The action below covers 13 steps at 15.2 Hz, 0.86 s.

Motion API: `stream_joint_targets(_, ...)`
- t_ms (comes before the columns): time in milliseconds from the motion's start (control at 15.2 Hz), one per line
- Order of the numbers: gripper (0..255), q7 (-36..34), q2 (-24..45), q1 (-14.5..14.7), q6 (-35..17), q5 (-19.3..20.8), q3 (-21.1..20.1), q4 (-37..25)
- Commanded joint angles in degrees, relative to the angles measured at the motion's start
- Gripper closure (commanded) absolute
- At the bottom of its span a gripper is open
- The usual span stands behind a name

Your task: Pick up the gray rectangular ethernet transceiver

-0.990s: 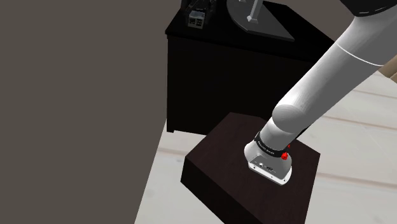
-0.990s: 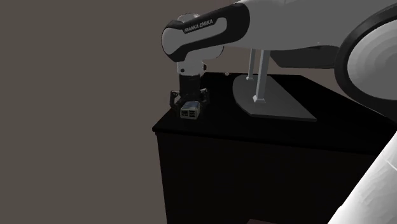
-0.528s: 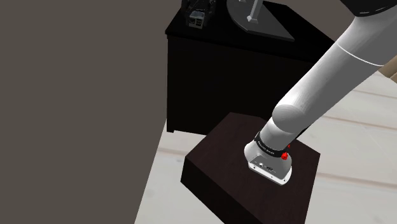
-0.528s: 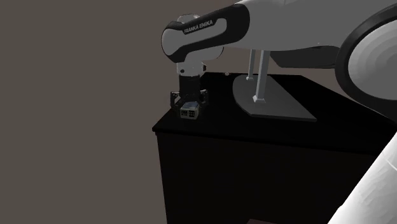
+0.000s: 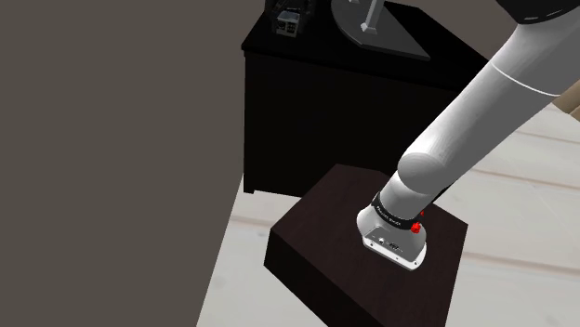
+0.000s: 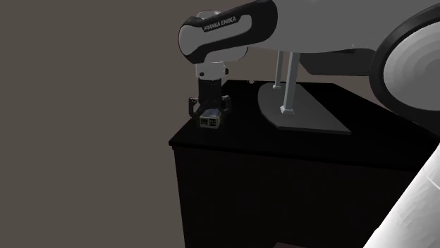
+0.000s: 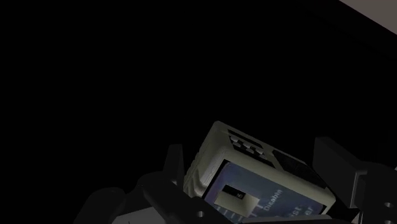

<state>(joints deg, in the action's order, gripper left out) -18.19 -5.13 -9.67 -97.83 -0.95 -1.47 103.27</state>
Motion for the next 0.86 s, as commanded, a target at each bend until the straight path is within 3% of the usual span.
stream_joint_targets(0, 255, 0.0, 0.0, 0.0, 1.7, 0.0, 0.0, -1.8)
stream_joint_targets(792, 255, -0.1, 1.8, 0.0, 9.9, 0.1, 0.0, -11.7)
